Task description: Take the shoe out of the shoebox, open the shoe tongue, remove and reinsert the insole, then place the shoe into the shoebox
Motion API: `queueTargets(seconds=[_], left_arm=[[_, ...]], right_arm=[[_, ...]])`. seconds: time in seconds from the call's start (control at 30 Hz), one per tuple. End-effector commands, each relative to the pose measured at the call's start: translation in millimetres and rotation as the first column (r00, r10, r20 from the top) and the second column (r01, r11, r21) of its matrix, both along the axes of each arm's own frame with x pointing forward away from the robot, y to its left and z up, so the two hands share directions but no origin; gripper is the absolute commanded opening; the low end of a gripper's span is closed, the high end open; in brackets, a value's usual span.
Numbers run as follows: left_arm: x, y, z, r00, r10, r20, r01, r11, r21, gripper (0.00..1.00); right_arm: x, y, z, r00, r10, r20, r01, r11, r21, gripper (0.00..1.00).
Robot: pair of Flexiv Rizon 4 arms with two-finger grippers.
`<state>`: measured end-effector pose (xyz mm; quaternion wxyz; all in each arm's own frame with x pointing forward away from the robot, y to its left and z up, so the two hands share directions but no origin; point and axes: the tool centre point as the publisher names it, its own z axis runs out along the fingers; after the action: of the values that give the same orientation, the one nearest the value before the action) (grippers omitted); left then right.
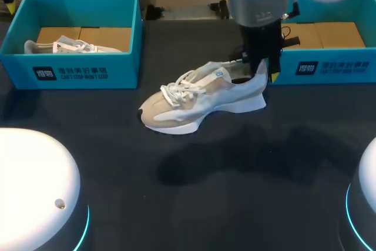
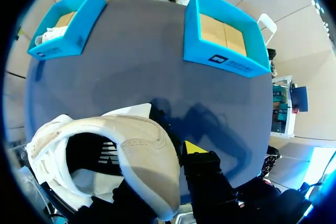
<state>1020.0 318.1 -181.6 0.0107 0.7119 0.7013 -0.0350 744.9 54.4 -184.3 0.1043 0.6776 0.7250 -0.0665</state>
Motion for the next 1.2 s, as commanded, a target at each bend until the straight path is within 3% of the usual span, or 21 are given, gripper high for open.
queueTargets(seconds=[0.03,0.27,0.77,1.2], left_arm=[[-0.8,0.0,0.7,1.0,0.0,0.001,0.0,1.0,0.003,1.0],[-0.8,0.0,0.7,1.0,0.0,0.001,0.0,1.0,0.003,1.0],[-0.8,0.0,0.7,1.0,0.0,0.001,0.0,1.0,0.003,1.0],[-0.8,0.0,0.7,1.0,0.0,0.001,0.0,1.0,0.003,1.0]], right_arm=[[0.4,3.6,-9.0,0.999,0.001,0.036,-0.002,1.0,0.009,0.0],[-11.0,3.7,-38.1,0.988,-0.04,0.148,0.041,0.999,-0.005,0.0],[-8.7,-5.0,-109.9,0.985,-0.068,0.157,0.059,0.996,0.066,0.0],[-5.6,-11.8,-166.3,0.989,-0.01,0.149,0.005,0.999,0.032,0.0]])
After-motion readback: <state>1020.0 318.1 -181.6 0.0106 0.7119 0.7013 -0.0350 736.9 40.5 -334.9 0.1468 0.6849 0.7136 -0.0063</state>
